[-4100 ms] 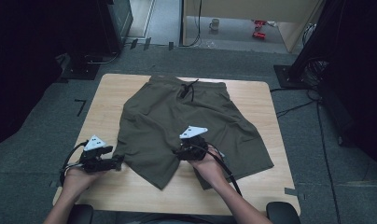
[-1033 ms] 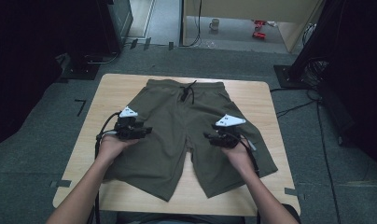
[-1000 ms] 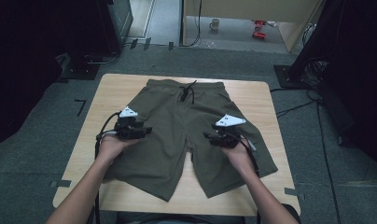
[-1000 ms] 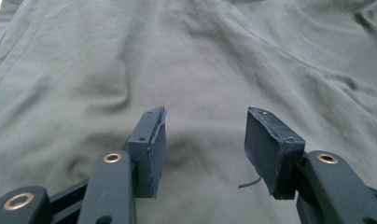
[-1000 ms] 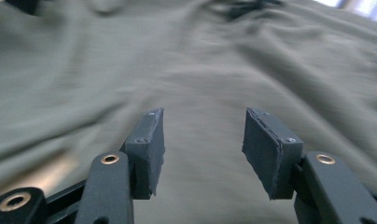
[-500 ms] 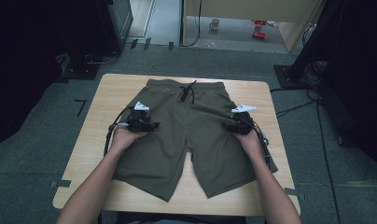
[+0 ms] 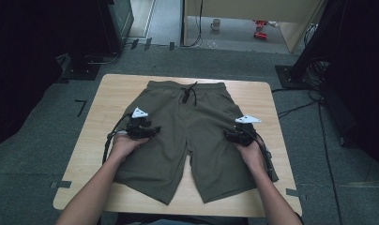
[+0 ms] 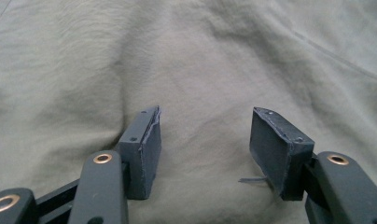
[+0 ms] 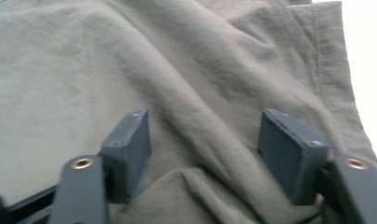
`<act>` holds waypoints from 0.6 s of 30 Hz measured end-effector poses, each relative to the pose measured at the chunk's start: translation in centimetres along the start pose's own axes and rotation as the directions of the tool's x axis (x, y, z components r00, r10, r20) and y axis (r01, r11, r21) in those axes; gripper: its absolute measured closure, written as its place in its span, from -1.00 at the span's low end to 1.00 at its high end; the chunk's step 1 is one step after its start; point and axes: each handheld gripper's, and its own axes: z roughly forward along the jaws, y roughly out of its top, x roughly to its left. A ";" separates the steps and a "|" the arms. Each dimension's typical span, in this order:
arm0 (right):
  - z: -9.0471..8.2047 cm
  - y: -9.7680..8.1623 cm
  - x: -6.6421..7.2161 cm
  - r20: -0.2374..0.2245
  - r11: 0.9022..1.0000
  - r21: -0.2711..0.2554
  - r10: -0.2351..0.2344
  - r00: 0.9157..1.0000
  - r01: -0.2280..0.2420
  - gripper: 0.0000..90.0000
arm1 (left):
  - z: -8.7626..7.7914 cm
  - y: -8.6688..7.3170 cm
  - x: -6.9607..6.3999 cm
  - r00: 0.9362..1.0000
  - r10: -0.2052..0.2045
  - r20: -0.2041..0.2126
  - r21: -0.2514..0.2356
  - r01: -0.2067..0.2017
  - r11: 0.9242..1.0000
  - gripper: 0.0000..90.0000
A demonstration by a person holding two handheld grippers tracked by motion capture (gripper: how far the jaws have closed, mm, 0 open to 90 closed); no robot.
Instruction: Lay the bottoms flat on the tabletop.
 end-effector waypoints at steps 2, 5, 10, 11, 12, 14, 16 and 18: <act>-0.4 -0.4 0.4 0.005 1.000 0.005 0.005 1.000 -0.005 -0.39 | -0.3 -0.5 -0.5 1.000 -0.013 -0.005 -0.015 0.013 1.000 -0.04; -0.8 -0.8 0.9 0.014 1.000 0.010 0.012 1.000 -0.012 -0.48 | -0.7 -1.0 -1.3 1.000 0.015 -0.009 -0.005 -0.015 1.000 -0.10; -1.1 -1.1 1.8 0.033 0.999 0.016 0.031 0.999 -0.031 -0.55 | -1.2 -1.4 -2.4 0.998 0.058 -0.010 0.024 -0.058 0.998 -0.15; -1.2 -1.1 1.9 0.033 0.999 0.024 0.031 0.999 -0.032 -0.54 | -1.3 -1.3 -2.4 0.998 0.059 -0.007 0.030 -0.059 0.998 -0.15; -1.3 -1.0 2.0 0.031 0.999 0.032 0.029 0.999 -0.030 -0.51 | -1.3 -1.2 -2.3 0.998 0.057 -0.005 0.040 -0.057 0.998 -0.16; -1.4 -0.8 1.9 0.006 0.999 0.043 0.024 1.000 -0.024 -0.44 | -1.6 -0.8 -2.0 0.998 0.059 -0.003 0.049 -0.059 0.997 -0.15; -1.8 -0.5 1.8 -0.009 1.000 0.021 0.022 1.000 -0.022 -0.39 | -2.1 -0.2 -1.6 0.998 0.068 0.006 0.044 -0.068 0.997 -0.15; -2.3 0.1 1.5 -0.016 1.000 0.009 0.022 1.000 -0.022 -0.40 | -2.7 0.4 -1.2 0.997 0.072 0.013 0.045 -0.073 0.996 -0.18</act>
